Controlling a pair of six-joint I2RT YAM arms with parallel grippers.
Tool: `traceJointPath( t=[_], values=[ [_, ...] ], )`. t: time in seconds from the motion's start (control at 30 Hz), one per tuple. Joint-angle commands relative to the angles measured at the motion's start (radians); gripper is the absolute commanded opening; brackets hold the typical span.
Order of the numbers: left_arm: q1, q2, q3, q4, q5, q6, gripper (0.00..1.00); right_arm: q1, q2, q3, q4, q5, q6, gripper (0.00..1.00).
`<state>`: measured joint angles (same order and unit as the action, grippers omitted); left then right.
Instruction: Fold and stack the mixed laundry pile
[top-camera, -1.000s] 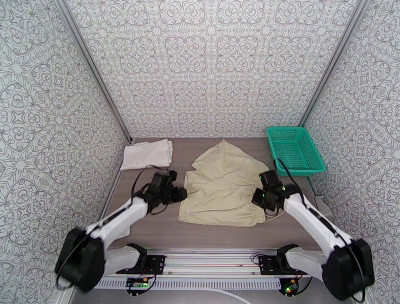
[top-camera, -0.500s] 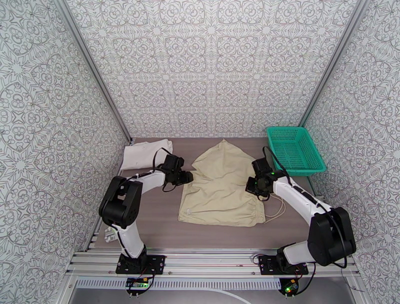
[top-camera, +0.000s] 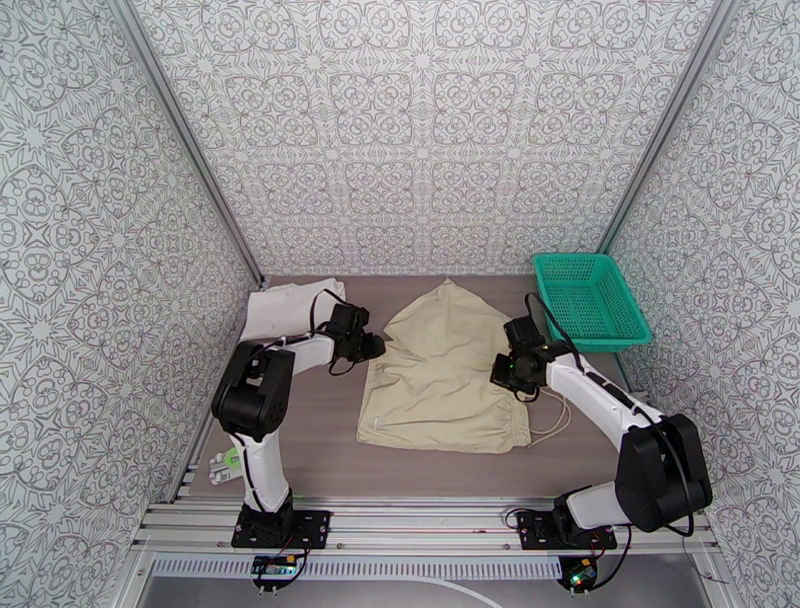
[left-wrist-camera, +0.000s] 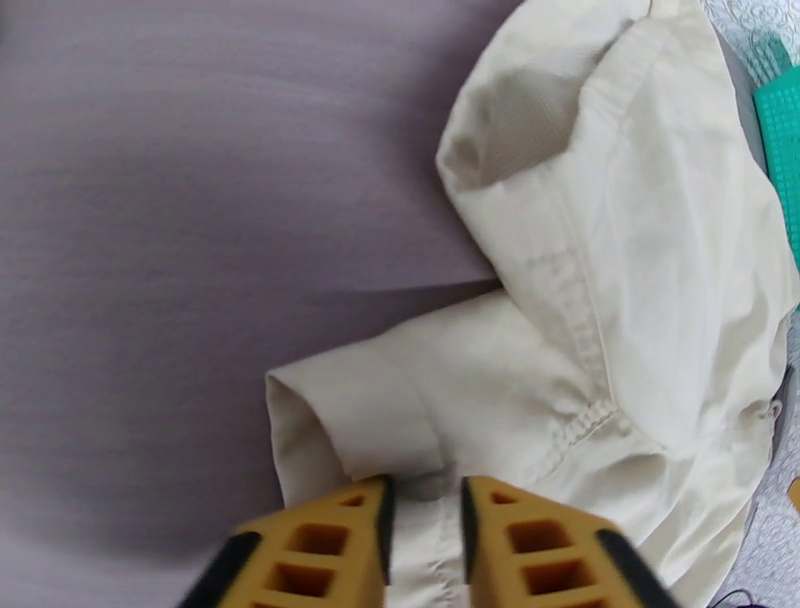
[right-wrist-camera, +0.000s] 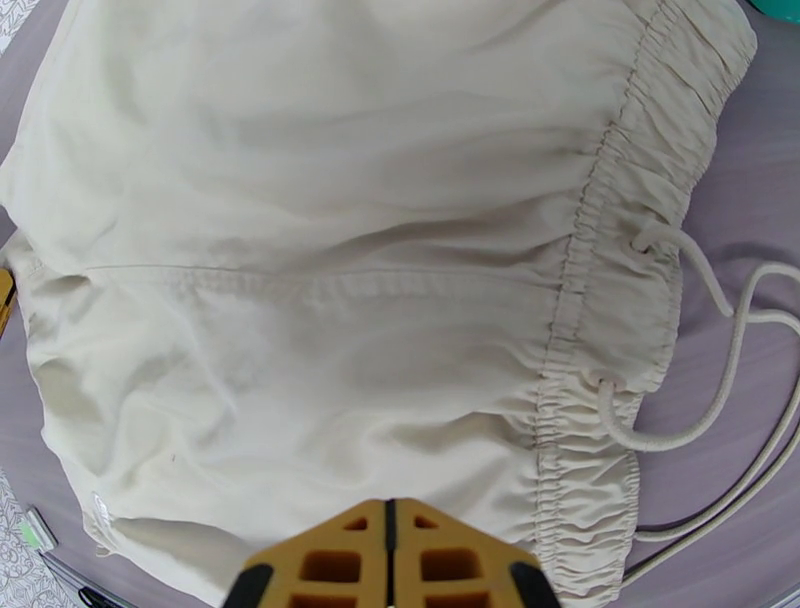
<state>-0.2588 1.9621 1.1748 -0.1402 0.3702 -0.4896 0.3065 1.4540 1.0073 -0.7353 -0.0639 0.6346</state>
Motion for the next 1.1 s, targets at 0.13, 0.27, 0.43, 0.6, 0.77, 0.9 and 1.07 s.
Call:
traceJointPath(
  t=[0.13, 0.27, 0.43, 0.6, 0.77, 0.9, 1.07],
  values=[
    [0.014, 0.015, 0.073, 0.03, 0.017, 0.014, 0.0, -0.009, -0.001, -0.019, 0.015, -0.007, -0.009, 0.06],
    [0.021, 0.03, 0.106, 0.007, 0.016, 0.022, 0.0, -0.01, 0.0, -0.019, 0.016, -0.009, -0.009, 0.07],
    [0.019, -0.002, 0.106, -0.087, -0.045, 0.028, 0.16, -0.01, -0.008, -0.026, 0.012, -0.004, -0.011, 0.07],
    [0.0, -0.041, 0.069, -0.142, -0.116, 0.023, 0.43, -0.011, 0.001, -0.032, 0.027, -0.011, -0.005, 0.07],
    [-0.02, -0.004, 0.076, -0.13, -0.129, 0.001, 0.43, -0.01, 0.016, -0.024, 0.035, -0.03, -0.003, 0.07],
    [-0.036, 0.021, 0.098, -0.108, -0.128, -0.013, 0.43, -0.012, 0.004, -0.029, 0.028, -0.015, -0.007, 0.07],
    [-0.036, 0.051, 0.135, -0.096, -0.1, -0.014, 0.33, -0.011, -0.004, -0.037, 0.025, -0.012, -0.009, 0.08]
  ],
)
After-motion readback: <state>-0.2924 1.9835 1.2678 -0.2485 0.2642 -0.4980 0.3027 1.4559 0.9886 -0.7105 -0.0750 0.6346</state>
